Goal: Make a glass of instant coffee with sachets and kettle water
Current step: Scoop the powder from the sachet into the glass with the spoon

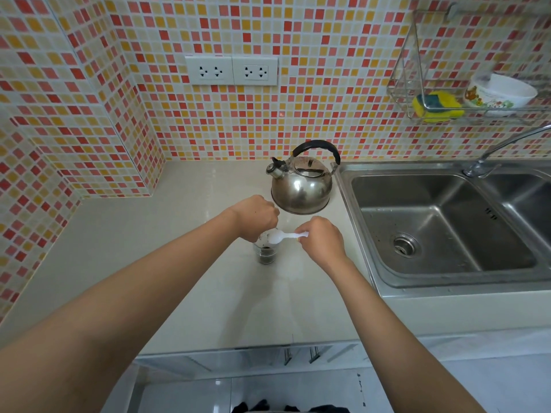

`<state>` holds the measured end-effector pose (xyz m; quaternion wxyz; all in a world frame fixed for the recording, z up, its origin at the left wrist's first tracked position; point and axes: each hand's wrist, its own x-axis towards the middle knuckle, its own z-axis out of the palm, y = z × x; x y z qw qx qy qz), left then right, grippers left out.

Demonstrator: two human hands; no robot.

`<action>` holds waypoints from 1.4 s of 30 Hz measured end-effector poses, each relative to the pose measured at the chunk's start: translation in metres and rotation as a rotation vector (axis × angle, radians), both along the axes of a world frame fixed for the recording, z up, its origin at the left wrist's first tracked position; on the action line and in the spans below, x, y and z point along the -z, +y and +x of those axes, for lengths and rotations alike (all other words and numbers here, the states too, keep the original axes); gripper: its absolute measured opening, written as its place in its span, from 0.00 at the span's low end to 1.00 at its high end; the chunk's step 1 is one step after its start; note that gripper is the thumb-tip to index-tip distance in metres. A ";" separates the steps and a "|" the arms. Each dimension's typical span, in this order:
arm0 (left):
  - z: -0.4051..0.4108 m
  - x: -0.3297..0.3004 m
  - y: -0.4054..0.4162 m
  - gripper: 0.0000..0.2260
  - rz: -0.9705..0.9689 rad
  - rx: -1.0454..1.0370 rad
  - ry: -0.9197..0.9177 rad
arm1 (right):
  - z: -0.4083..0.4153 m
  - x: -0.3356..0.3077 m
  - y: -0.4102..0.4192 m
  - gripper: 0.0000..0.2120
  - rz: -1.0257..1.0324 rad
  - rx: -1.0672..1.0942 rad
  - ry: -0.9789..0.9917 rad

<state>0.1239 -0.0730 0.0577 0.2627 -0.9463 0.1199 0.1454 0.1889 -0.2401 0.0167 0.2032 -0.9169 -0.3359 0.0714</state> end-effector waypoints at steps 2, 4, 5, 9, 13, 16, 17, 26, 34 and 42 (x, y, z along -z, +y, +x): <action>0.000 0.001 0.000 0.09 -0.011 -0.004 -0.006 | 0.000 -0.001 0.001 0.12 0.001 -0.008 -0.001; 0.001 0.001 -0.001 0.09 -0.022 -0.009 -0.012 | 0.000 -0.001 0.001 0.12 0.019 -0.018 0.022; 0.001 0.001 0.000 0.09 -0.025 -0.012 -0.017 | 0.000 0.000 0.000 0.12 0.039 -0.011 0.040; 0.000 0.002 0.004 0.10 -0.042 -0.030 -0.018 | 0.004 0.007 -0.005 0.11 0.115 0.040 0.165; 0.001 0.002 0.007 0.10 -0.085 -0.035 -0.028 | 0.003 0.010 -0.008 0.09 0.201 0.066 0.241; 0.000 0.003 0.007 0.10 -0.128 -0.058 -0.035 | 0.001 0.012 -0.008 0.08 0.235 0.069 0.259; 0.000 0.003 0.008 0.10 -0.143 -0.068 -0.036 | 0.001 0.012 -0.009 0.08 0.245 0.073 0.262; -0.005 0.006 0.014 0.09 -0.184 -0.132 -0.023 | 0.002 0.011 -0.009 0.10 0.184 0.043 0.181; -0.004 0.011 0.008 0.09 -0.202 -0.115 -0.059 | -0.001 0.003 -0.002 0.13 0.083 0.055 0.054; -0.006 0.007 0.011 0.08 -0.236 -0.111 -0.094 | -0.001 -0.003 0.003 0.12 0.044 0.057 0.038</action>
